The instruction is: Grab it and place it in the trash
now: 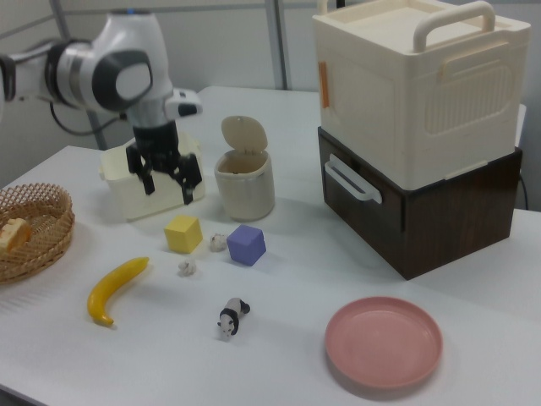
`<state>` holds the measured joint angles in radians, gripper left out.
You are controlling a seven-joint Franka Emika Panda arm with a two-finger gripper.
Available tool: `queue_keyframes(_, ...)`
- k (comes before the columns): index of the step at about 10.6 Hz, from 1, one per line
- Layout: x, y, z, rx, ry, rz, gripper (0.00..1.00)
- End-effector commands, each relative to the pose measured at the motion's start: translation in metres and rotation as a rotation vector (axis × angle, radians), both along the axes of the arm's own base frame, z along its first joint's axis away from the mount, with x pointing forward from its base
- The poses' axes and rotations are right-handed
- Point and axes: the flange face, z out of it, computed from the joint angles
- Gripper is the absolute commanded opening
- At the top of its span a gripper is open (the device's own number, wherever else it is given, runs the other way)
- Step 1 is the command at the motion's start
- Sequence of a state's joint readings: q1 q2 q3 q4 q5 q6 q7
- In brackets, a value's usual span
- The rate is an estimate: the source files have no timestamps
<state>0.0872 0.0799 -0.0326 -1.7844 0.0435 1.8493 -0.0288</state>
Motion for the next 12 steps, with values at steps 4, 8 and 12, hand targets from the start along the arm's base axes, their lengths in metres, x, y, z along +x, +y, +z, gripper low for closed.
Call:
queue_keyframes(4,0.017,0.035,-0.120,-0.038,0.007,0.046,0.97)
queue_keyframes(8,0.023,0.035,-0.164,-0.084,0.015,0.079,0.90)
queue_keyframes(12,0.026,0.037,-0.190,-0.100,0.005,0.098,0.47)
